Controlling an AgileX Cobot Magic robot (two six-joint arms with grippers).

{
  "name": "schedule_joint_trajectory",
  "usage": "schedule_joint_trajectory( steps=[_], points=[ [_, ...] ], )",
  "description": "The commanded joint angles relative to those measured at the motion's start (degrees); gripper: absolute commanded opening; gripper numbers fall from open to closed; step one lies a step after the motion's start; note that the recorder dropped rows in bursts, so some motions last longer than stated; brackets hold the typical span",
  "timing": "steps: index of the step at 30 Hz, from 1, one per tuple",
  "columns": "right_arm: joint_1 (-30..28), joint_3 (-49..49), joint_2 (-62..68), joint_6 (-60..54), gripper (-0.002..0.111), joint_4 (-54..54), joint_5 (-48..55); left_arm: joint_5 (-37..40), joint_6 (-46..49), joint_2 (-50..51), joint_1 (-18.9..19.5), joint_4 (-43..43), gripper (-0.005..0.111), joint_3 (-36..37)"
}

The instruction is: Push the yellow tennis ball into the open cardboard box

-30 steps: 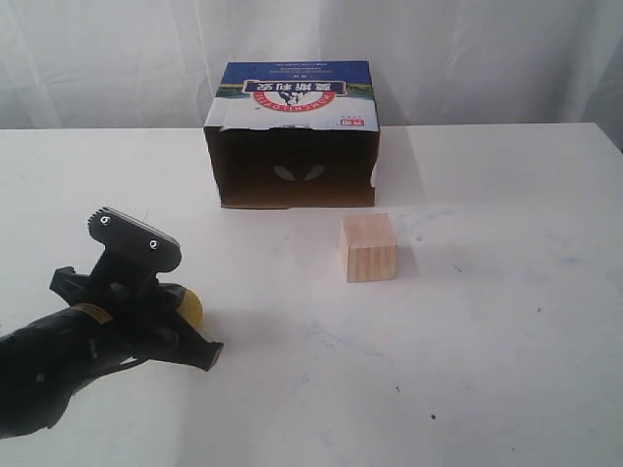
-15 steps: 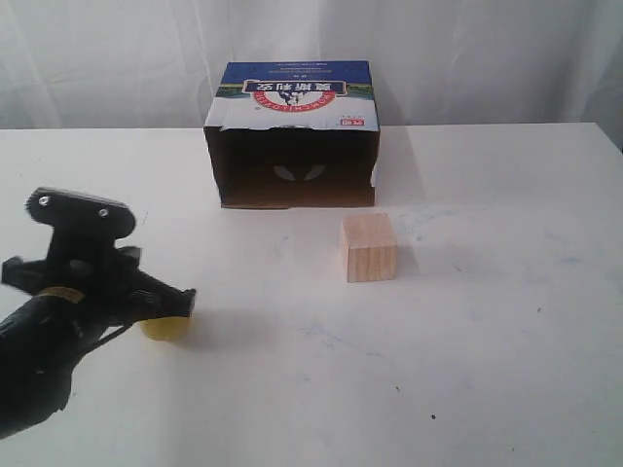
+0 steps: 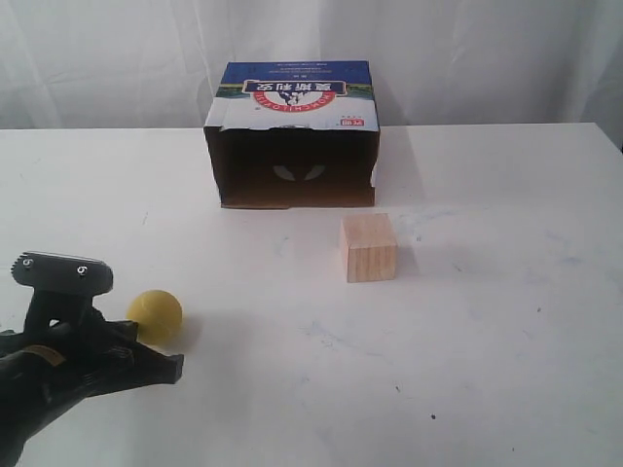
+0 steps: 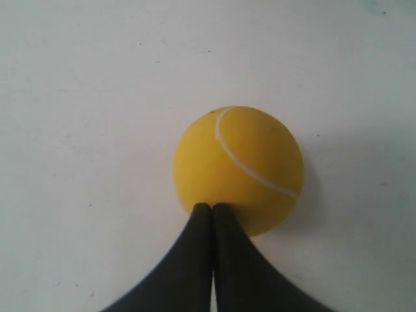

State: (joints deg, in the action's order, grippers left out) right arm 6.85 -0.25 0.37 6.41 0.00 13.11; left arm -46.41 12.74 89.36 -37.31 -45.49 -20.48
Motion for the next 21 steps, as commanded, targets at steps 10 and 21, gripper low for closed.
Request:
schedule_joint_trajectory(
  steps=[10,21],
  points=[
    [-0.1,0.3,-0.4,-0.1,0.000,0.0,-0.5,0.6,-2.7,-0.6,0.0,6.1,0.000,0.5],
    [-0.1,0.3,-0.4,-0.1,0.000,0.0,-0.4,0.6,-3.1,-0.6,0.0,7.2,0.000,0.5]
  ],
)
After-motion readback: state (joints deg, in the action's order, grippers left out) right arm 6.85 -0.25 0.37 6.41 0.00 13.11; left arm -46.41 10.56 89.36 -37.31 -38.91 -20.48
